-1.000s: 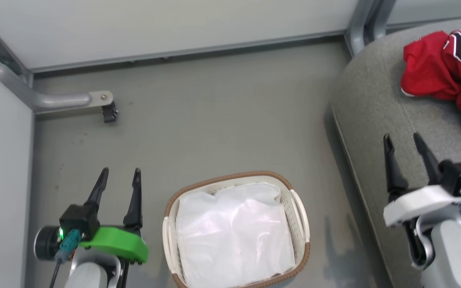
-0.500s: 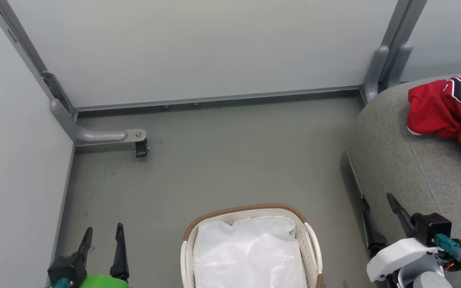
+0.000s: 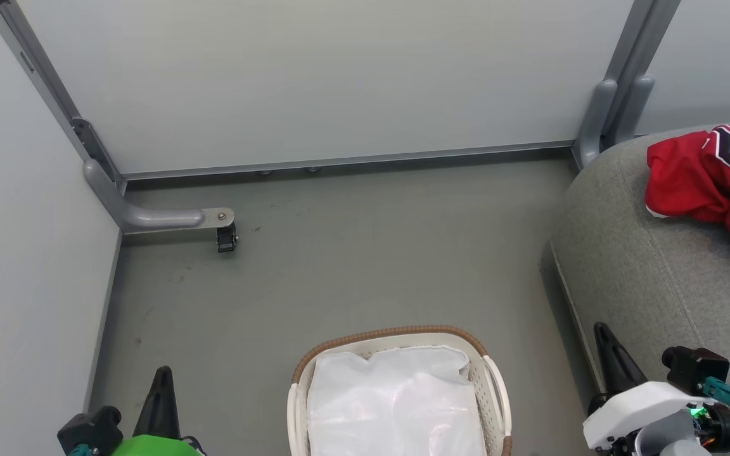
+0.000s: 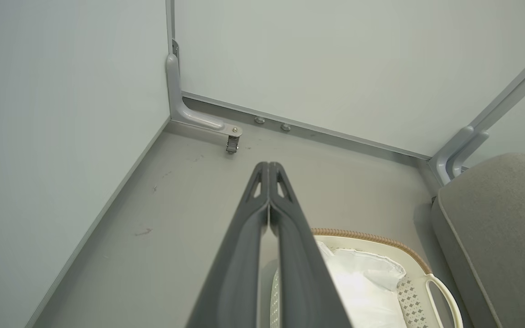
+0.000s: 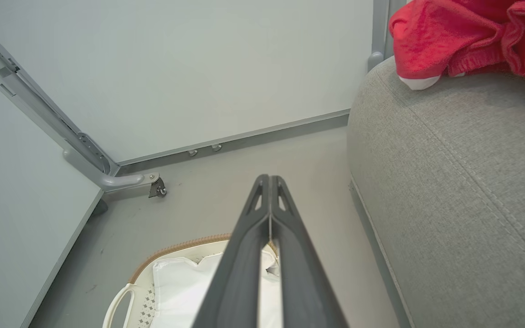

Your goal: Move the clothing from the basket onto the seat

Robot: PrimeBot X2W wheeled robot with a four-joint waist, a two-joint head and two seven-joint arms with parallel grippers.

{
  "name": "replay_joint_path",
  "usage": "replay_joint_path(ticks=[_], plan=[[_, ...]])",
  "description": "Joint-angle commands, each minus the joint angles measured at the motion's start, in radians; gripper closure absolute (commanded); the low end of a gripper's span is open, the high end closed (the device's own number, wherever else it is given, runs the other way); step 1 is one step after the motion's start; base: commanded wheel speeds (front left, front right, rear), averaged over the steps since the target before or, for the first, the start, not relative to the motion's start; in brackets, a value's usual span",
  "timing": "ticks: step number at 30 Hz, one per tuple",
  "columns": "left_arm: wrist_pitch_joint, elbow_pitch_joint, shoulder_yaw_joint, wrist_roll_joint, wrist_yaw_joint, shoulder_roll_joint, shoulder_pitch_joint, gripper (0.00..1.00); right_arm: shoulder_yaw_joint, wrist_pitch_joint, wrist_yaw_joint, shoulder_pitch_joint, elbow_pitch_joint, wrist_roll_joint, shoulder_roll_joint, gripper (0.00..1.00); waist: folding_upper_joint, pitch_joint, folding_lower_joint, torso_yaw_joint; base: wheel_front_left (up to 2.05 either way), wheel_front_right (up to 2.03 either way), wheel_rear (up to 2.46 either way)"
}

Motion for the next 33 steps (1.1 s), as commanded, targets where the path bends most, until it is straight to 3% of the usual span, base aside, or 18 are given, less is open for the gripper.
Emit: replay_joint_path(ticks=[1, 33], plan=[[0.009, -0.022, 0.009, -0.046, 0.000, 0.004, -0.019, 1.00, -0.007, 0.012, 0.000, -0.016, -0.024, 0.050, -0.004, 1.00, 0.0001, 0.000, 0.0001, 0.000, 0.00, 0.00, 0.00], [0.140, -0.079, 0.049, -0.531, -0.001, 0.005, -0.066, 1.00, -0.044, 0.140, 0.000, -0.023, -0.084, 0.540, 0.002, 1.00, 0.0005, -0.007, 0.0001, 0.008, 0.00, 0.00, 0.00]])
